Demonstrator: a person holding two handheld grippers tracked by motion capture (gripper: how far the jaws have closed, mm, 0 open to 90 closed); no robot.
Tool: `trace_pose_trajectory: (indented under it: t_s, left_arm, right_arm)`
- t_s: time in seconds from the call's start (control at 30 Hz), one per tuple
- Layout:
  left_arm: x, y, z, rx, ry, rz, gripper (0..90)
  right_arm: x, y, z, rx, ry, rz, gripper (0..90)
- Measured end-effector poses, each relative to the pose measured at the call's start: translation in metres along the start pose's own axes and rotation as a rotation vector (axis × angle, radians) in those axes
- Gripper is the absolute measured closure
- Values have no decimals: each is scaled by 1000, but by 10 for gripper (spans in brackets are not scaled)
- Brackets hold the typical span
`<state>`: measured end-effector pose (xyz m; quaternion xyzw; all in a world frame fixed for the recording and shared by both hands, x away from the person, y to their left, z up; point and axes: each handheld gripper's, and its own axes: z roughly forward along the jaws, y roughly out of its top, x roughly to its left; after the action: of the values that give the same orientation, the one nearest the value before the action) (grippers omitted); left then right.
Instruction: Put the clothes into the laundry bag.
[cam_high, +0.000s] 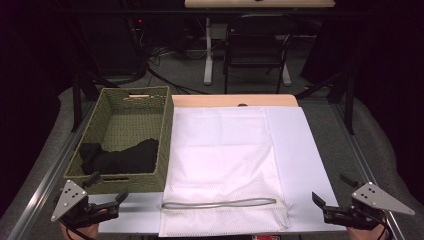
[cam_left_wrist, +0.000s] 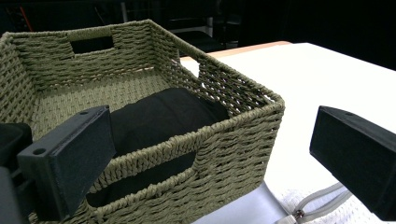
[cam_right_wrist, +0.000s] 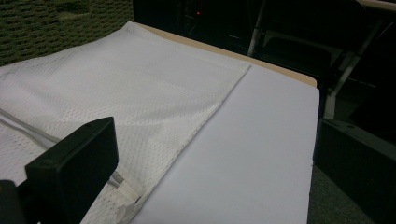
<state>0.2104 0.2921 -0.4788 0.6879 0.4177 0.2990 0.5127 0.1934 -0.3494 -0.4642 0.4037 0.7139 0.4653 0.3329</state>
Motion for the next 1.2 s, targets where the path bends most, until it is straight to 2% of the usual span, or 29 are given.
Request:
trace_pose_trajectory:
  t_s: [0.33,1.0,1.07,1.2]
  left_arm:
    - [0,-1,1,11,-4,-5,0]
    - [0,-1,3,17,-11,-4,0]
    - [0,-1,3,20,-11,-8,0]
    - [1,-1,4,22,-16,-7,0]
  right_arm:
    - [5,2,2,18,25,2,0]
    - [20,11,18,77,82,-58,0]
    - [23,12,20,90,92,-48,0]
    - [27,15,26,101,109,-72,0]
